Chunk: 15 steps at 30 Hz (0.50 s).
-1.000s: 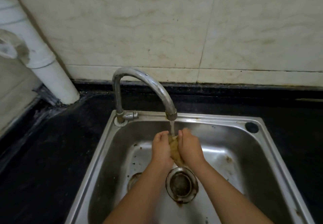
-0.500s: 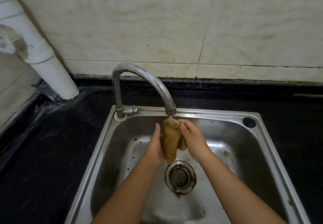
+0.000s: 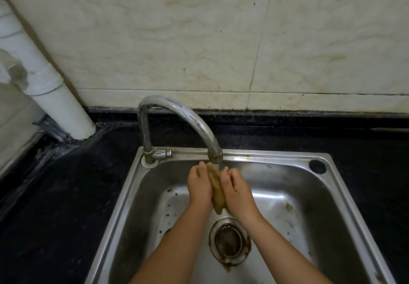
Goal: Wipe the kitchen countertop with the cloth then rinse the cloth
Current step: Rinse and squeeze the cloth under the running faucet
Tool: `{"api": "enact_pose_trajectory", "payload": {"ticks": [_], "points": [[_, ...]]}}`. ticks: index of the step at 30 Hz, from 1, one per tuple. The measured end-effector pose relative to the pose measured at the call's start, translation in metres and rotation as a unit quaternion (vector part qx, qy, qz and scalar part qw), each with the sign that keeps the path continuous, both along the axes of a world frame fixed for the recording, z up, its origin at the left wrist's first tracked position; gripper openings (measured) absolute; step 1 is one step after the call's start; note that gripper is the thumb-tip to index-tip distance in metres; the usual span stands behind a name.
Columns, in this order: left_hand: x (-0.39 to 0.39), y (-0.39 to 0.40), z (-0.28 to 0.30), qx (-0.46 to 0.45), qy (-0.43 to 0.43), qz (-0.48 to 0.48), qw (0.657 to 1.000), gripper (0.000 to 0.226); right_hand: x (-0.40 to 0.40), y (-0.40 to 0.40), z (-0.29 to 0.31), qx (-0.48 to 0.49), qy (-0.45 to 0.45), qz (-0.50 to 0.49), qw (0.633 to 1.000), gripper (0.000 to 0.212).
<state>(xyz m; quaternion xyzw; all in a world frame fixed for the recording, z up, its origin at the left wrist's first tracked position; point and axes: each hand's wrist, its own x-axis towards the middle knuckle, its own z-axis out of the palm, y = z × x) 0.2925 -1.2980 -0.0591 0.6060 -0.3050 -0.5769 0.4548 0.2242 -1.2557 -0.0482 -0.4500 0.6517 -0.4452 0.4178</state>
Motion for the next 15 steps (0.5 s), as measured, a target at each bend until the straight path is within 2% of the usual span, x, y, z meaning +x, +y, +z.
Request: {"api": "enact_pose_trajectory", "payload": {"ticks": [2, 5, 7, 8, 10, 12, 14, 15], "points": [[0.001, -0.005, 0.002, 0.026, 0.016, -0.002, 1.0, 0.03, 0.006, -0.001, 0.0, 0.005, 0.05, 0.036, 0.998, 0.027], [-0.003, -0.002, 0.006, 0.045, 0.101, -0.013, 0.994, 0.036, 0.005, -0.01, -0.001, 0.013, 0.181, 0.067, 0.981, 0.02], [-0.006, 0.004, 0.009, 0.023, 0.088, -0.001, 0.996, 0.034, 0.0, -0.018, -0.002, 0.042, 0.289, 0.087, 0.953, 0.023], [-0.006, 0.007, 0.009, 0.014, 0.087, 0.006, 0.996, 0.033, -0.002, -0.022, -0.002, 0.057, 0.306, 0.087, 0.946, 0.023], [-0.003, 0.009, 0.01, 0.01, 0.083, 0.0, 0.997, 0.031, -0.003, -0.025, -0.001, 0.064, 0.27, 0.071, 0.958, 0.021], [0.003, 0.005, 0.012, -0.002, 0.04, -0.022, 0.999, 0.026, -0.004, -0.029, 0.001, 0.047, 0.223, 0.029, 0.973, 0.02], [0.015, -0.003, 0.014, -0.028, -0.077, -0.029, 0.996, 0.01, -0.005, -0.032, 0.003, 0.028, 0.2, 0.012, 0.979, 0.018], [0.023, -0.005, 0.016, -0.044, -0.144, -0.024, 0.988, 0.011, -0.004, -0.031, 0.005, 0.017, 0.195, 0.023, 0.98, 0.016]]}}
